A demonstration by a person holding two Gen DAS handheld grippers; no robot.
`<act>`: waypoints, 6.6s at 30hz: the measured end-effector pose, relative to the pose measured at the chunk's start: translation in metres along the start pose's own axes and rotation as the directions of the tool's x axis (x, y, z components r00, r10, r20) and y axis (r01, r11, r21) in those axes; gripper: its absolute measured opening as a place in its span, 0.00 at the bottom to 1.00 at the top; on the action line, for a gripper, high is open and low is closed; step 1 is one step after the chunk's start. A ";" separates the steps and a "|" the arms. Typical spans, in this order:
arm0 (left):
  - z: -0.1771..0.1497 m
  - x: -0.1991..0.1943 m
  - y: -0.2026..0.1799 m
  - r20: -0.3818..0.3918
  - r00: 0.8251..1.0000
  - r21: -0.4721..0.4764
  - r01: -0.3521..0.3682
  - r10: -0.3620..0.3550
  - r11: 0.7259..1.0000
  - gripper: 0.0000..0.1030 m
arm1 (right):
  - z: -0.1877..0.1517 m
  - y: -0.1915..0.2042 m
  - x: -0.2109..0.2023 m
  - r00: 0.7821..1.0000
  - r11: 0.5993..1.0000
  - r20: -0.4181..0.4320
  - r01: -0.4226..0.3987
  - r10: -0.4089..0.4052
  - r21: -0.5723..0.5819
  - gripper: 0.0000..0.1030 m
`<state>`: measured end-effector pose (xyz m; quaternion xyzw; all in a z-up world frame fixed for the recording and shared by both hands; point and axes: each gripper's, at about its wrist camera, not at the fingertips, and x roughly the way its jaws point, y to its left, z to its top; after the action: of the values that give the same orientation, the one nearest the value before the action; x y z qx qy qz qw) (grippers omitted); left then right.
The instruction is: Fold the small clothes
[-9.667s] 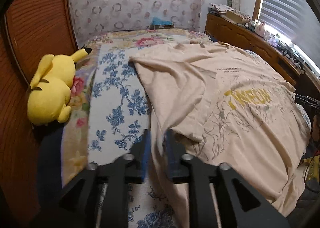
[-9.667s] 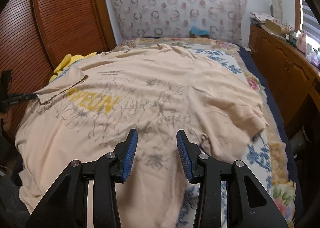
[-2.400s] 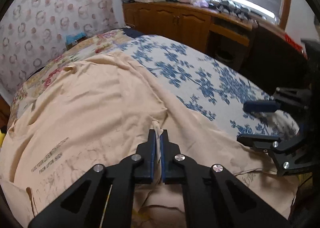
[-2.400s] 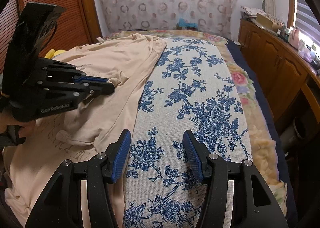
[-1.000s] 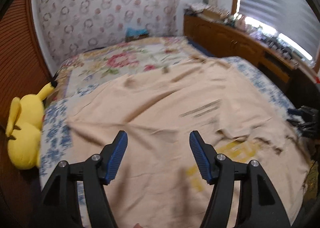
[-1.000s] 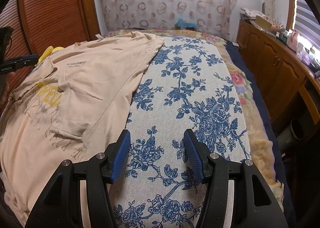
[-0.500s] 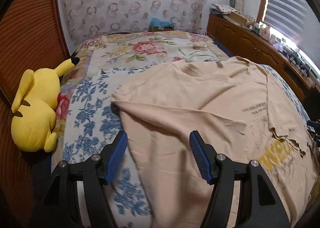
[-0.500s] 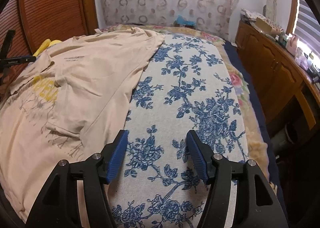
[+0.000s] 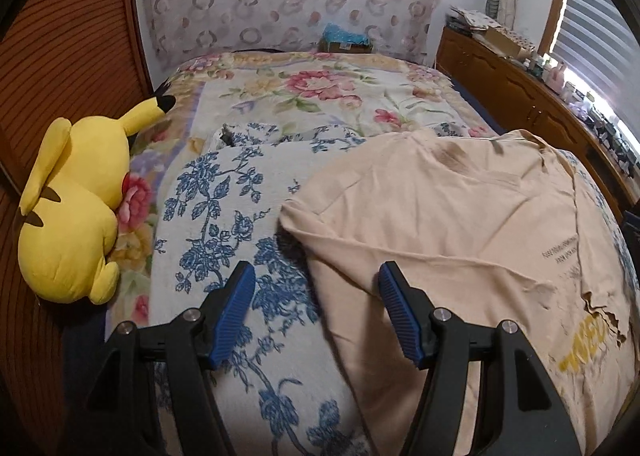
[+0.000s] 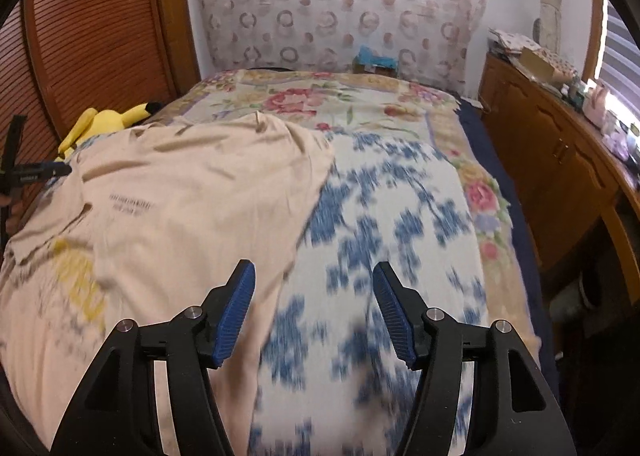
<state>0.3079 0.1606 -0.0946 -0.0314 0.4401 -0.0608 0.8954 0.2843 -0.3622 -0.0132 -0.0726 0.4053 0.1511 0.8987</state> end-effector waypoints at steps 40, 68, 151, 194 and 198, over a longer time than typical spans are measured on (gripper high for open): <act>0.014 0.021 -0.009 -0.020 1.000 0.079 -0.004 0.006 0.997 0.77 | 0.061 -0.007 0.102 0.997 0.997 -0.065 -0.038 0.034 -0.061 0.68; 0.021 -0.043 -0.052 0.098 0.985 0.118 0.130 -0.142 0.984 0.03 | 0.058 0.022 0.078 0.988 0.979 -0.064 -0.147 0.139 -0.140 0.04; -0.163 -0.117 -0.043 0.011 0.999 0.007 0.038 -0.038 0.999 0.62 | -0.112 0.028 -0.062 0.984 0.986 -0.058 -0.168 0.168 -0.003 0.53; -0.127 -0.353 -0.073 0.508 0.829 0.111 0.207 -0.235 0.972 0.06 | -0.077 0.071 -0.289 0.906 0.953 0.326 -0.202 0.270 -0.226 0.08; -0.075 -0.386 -0.074 0.578 0.794 0.145 0.126 -0.187 0.981 0.06 | -0.024 0.072 -0.345 0.867 0.947 0.426 -0.142 0.259 -0.288 0.08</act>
<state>0.0085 0.1403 0.1706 -0.0408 0.1333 -0.1437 0.9798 0.0275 -0.3741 0.2291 -0.1036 0.1652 0.3065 0.9317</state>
